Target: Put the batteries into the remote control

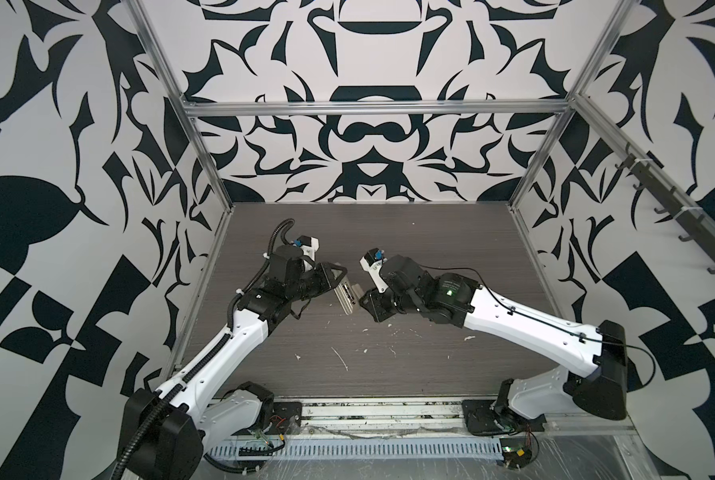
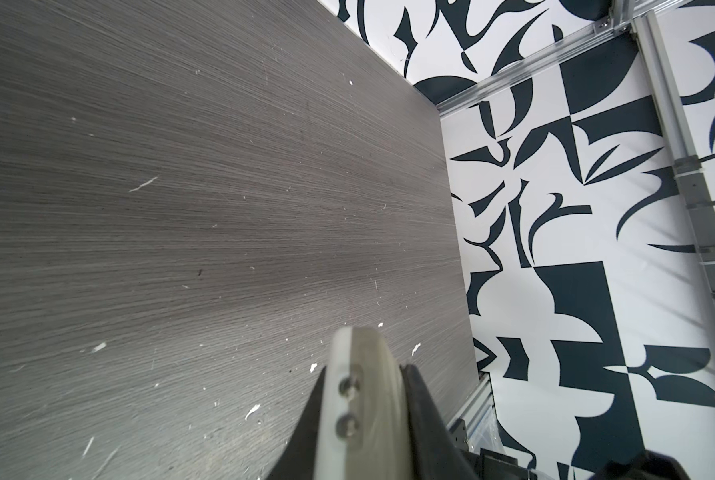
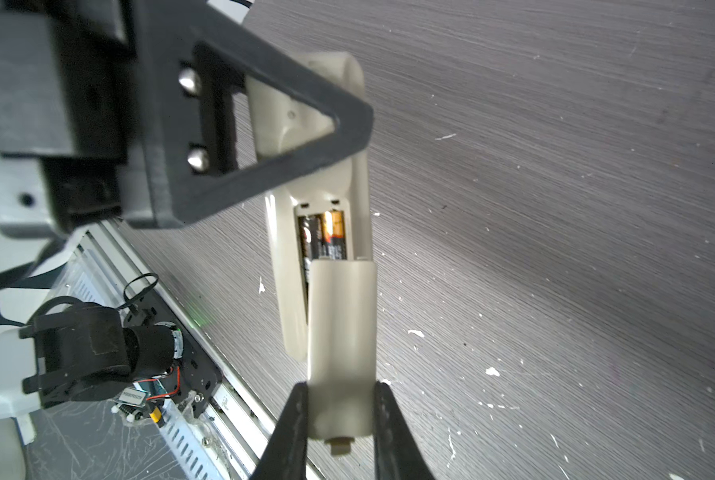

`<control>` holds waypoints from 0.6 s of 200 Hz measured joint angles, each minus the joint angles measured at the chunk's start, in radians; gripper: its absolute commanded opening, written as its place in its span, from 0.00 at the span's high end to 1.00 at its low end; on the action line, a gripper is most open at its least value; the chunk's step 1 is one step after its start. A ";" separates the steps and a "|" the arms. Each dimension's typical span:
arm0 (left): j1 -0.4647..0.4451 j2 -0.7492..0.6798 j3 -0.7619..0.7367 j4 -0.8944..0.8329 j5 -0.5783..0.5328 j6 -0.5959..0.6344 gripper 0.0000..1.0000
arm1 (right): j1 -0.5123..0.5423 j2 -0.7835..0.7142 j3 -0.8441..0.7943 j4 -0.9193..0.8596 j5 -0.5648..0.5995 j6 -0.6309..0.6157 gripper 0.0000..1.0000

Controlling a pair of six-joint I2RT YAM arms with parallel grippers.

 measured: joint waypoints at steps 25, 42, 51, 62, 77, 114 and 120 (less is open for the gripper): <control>0.000 0.009 0.000 0.006 0.007 -0.003 1.00 | 0.000 0.042 0.026 0.017 -0.014 -0.001 0.98; 0.000 0.011 0.000 0.010 0.011 -0.003 1.00 | 0.000 0.063 0.029 0.029 -0.023 -0.002 0.99; 0.000 0.011 0.000 0.011 0.012 -0.003 1.00 | 0.000 0.071 0.030 0.030 -0.026 -0.004 0.99; 0.000 0.011 0.000 0.012 0.012 -0.003 1.00 | 0.000 0.084 0.038 0.029 -0.026 -0.005 0.99; 0.001 0.011 0.000 0.013 0.008 -0.003 1.00 | -0.002 0.100 0.053 0.029 -0.026 -0.006 0.99; 0.004 0.011 0.000 0.015 0.001 -0.003 1.00 | -0.003 0.122 0.063 0.029 -0.030 -0.010 1.00; 0.004 0.011 0.000 0.015 0.000 -0.003 1.00 | -0.003 0.124 0.065 0.029 -0.031 -0.010 1.00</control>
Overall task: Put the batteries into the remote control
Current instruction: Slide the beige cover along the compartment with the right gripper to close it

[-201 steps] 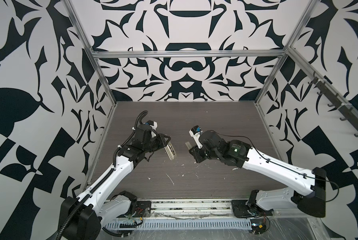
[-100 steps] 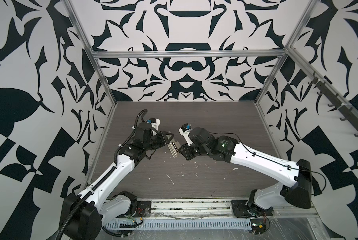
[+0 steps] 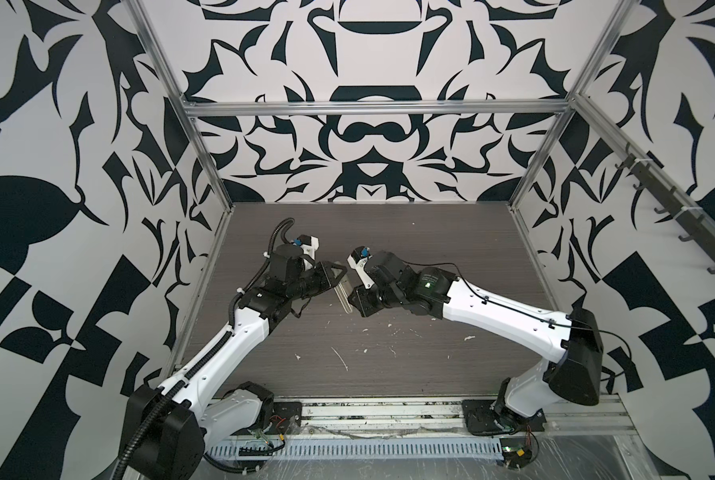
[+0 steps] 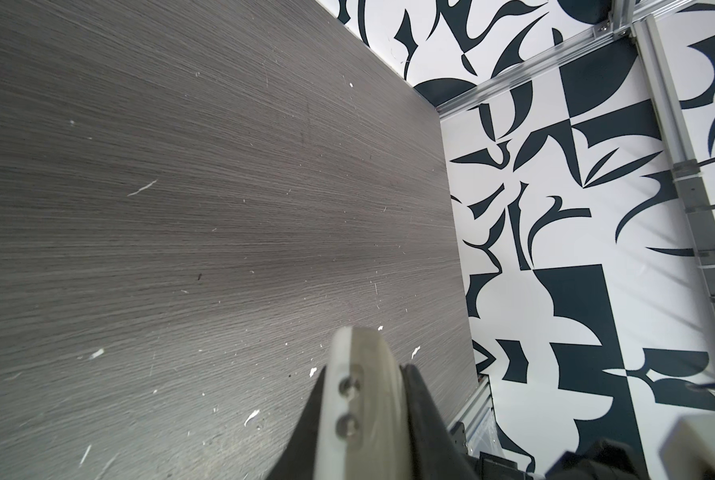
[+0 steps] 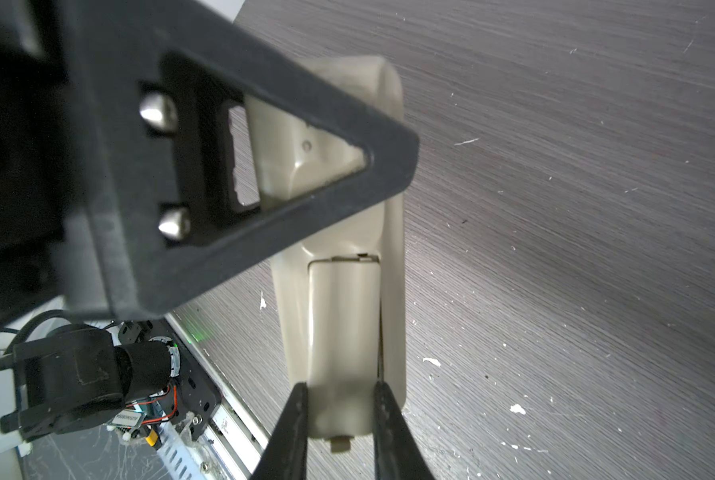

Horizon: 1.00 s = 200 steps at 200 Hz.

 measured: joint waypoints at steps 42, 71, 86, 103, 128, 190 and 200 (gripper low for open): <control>0.002 0.000 0.000 0.001 -0.001 0.000 1.00 | -0.005 0.006 0.008 -0.004 -0.008 -0.004 0.99; 0.002 0.000 0.000 0.002 0.004 0.000 1.00 | -0.006 0.011 0.020 -0.019 -0.010 -0.014 0.99; 0.003 0.001 0.000 0.005 0.009 0.000 1.00 | -0.006 0.021 0.037 -0.036 -0.011 -0.021 0.99; 0.007 0.006 0.000 0.008 0.022 0.001 1.00 | -0.007 0.032 0.054 -0.056 -0.011 -0.029 0.99; 0.011 0.023 0.000 0.014 0.050 0.006 1.00 | -0.009 0.045 0.071 -0.087 -0.013 -0.040 0.99; 0.014 0.049 0.000 0.027 0.120 0.014 1.00 | -0.010 0.052 0.095 -0.147 -0.011 -0.067 0.98; 0.014 0.049 0.000 0.029 0.125 0.013 1.00 | -0.010 0.055 0.103 -0.157 -0.011 -0.071 0.98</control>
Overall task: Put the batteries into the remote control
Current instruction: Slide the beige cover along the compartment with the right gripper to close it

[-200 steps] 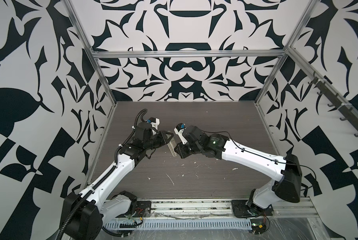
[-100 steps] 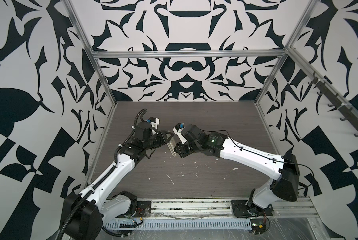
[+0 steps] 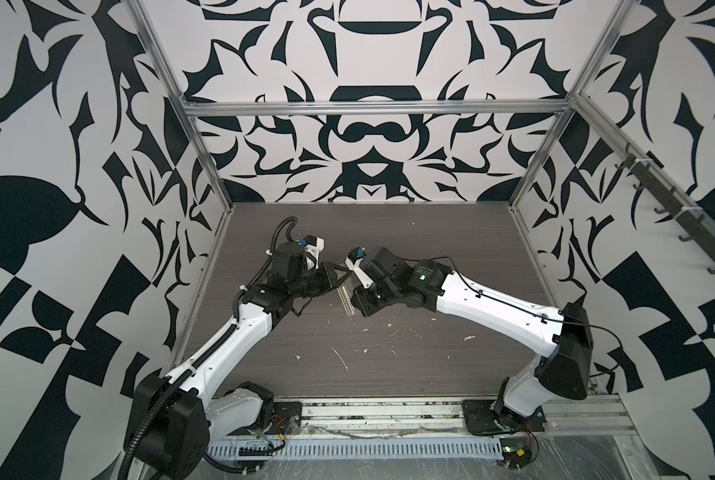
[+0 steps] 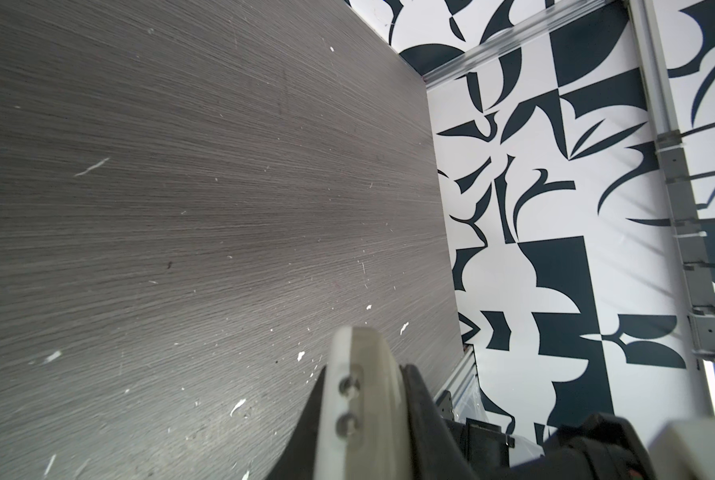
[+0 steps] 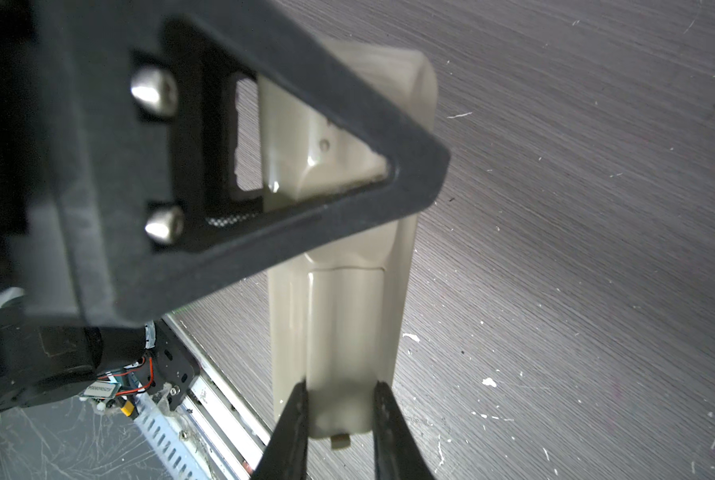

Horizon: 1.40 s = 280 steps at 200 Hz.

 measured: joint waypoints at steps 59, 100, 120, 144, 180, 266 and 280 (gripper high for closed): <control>0.001 0.000 0.000 0.002 -0.003 0.006 1.00 | 0.000 0.024 0.032 -0.027 -0.002 -0.003 0.92; 0.001 -0.001 0.000 0.001 -0.003 0.006 1.00 | 0.000 0.024 0.032 -0.027 -0.004 -0.001 0.78; 0.001 -0.001 0.000 0.002 -0.003 0.005 1.00 | 0.000 0.024 0.032 -0.027 -0.005 0.002 0.73; 0.001 -0.002 0.000 0.002 -0.002 0.005 1.00 | -0.001 0.023 0.031 -0.026 -0.005 0.007 0.69; -0.001 -0.008 0.000 0.005 0.008 0.001 1.00 | -0.002 0.012 0.012 0.015 -0.008 0.024 0.64; -0.010 -0.026 -0.008 0.020 0.037 -0.021 1.00 | -0.002 -0.010 -0.002 0.068 -0.001 0.042 0.47; -0.014 -0.028 -0.008 0.023 0.043 -0.025 1.00 | -0.002 -0.015 -0.002 0.076 -0.001 0.046 0.42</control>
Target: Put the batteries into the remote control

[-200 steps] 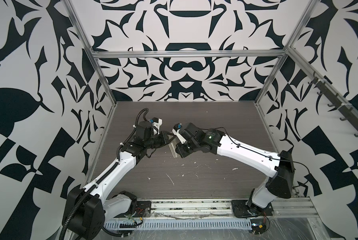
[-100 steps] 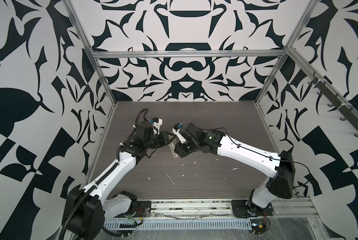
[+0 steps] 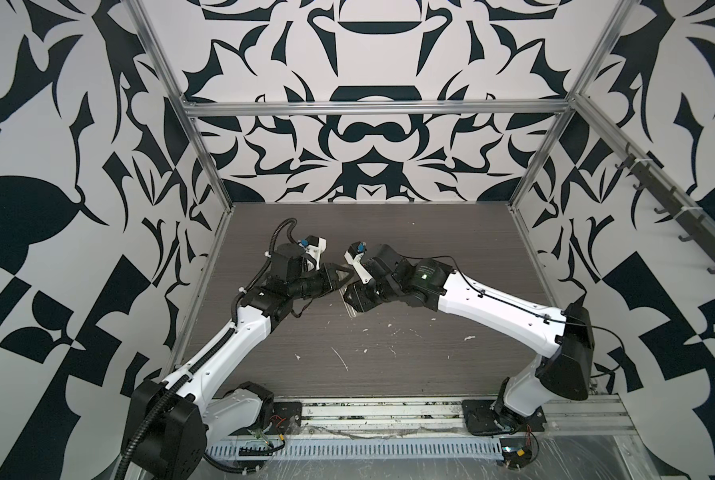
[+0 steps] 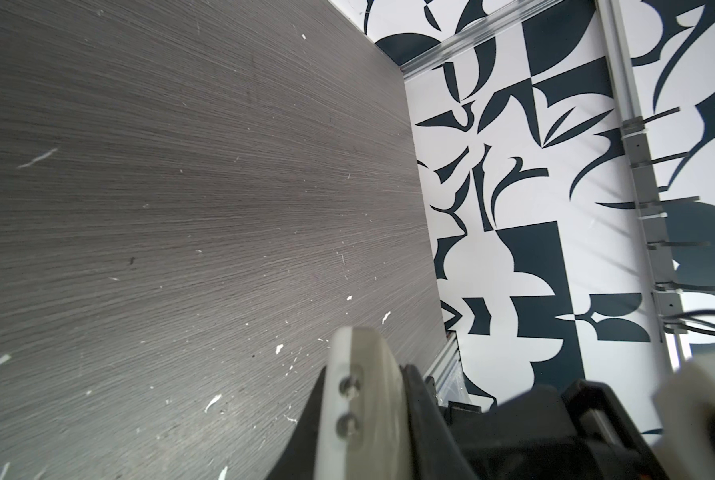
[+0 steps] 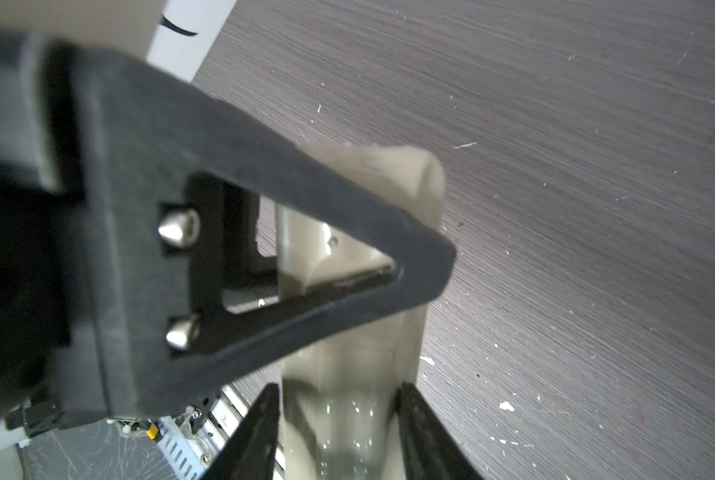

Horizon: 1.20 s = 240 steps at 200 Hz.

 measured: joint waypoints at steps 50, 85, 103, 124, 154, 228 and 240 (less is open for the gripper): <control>-0.010 0.000 0.000 0.019 0.039 -0.011 1.00 | 0.002 -0.030 0.000 0.021 0.011 -0.001 0.32; -0.011 0.000 0.000 0.025 0.054 -0.014 1.00 | 0.004 -0.071 -0.003 0.014 0.047 0.000 0.32; -0.011 0.000 0.000 0.024 0.064 -0.014 1.00 | 0.005 -0.108 -0.005 -0.003 0.077 0.000 0.32; -0.013 0.000 0.000 0.023 0.074 -0.014 1.00 | 0.005 -0.162 -0.013 -0.010 0.107 0.001 0.32; -0.013 0.000 0.000 0.023 0.084 -0.014 1.00 | 0.004 -0.224 -0.057 -0.025 0.130 0.005 0.33; -0.013 0.000 0.000 0.023 0.094 -0.024 1.00 | 0.004 -0.233 -0.187 -0.031 0.109 0.023 0.35; -0.013 -0.001 0.000 0.023 0.094 -0.026 1.00 | 0.004 -0.233 -0.198 -0.027 0.100 0.026 0.35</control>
